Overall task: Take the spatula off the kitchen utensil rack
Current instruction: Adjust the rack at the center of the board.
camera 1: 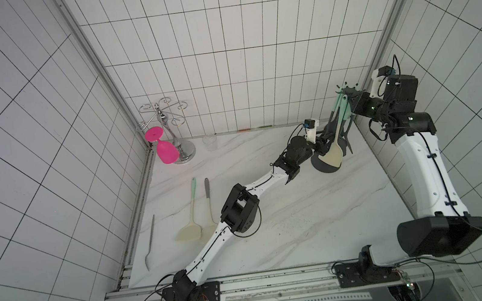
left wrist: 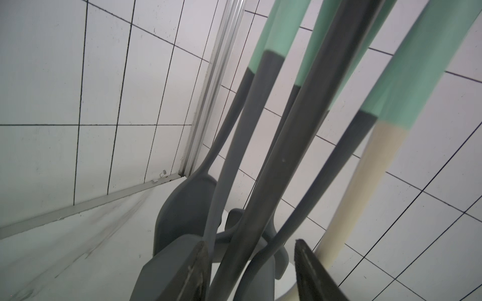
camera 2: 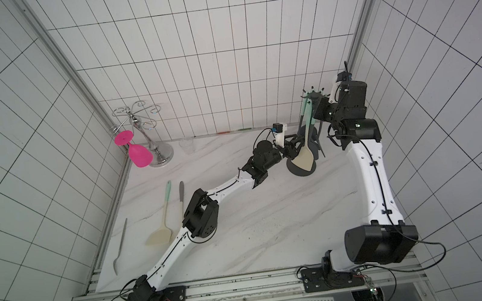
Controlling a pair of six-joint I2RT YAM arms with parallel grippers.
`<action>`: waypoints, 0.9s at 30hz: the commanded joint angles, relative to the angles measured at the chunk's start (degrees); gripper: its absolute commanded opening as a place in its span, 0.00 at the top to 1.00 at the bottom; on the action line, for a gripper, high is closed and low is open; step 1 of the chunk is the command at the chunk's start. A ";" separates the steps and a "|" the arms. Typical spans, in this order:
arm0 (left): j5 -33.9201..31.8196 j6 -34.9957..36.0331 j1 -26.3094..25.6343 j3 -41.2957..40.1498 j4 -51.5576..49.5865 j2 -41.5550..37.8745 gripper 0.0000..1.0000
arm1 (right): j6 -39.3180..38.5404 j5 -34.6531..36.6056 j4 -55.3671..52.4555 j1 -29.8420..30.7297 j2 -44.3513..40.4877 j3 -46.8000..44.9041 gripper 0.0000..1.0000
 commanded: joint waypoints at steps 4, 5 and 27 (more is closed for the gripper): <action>-1.51 3.43 -0.37 -13.24 7.01 -10.36 0.46 | 0.13 -0.10 -2.26 0.39 -2.36 -2.15 0.57; -1.34 3.40 -0.40 -14.22 7.44 -11.14 0.46 | 0.29 -0.10 -2.26 0.39 -2.67 -2.21 0.50; -6.28 6.92 -2.43 7.86 2.42 0.22 0.48 | 2.64 -2.04 -6.18 0.13 -0.08 10.90 0.33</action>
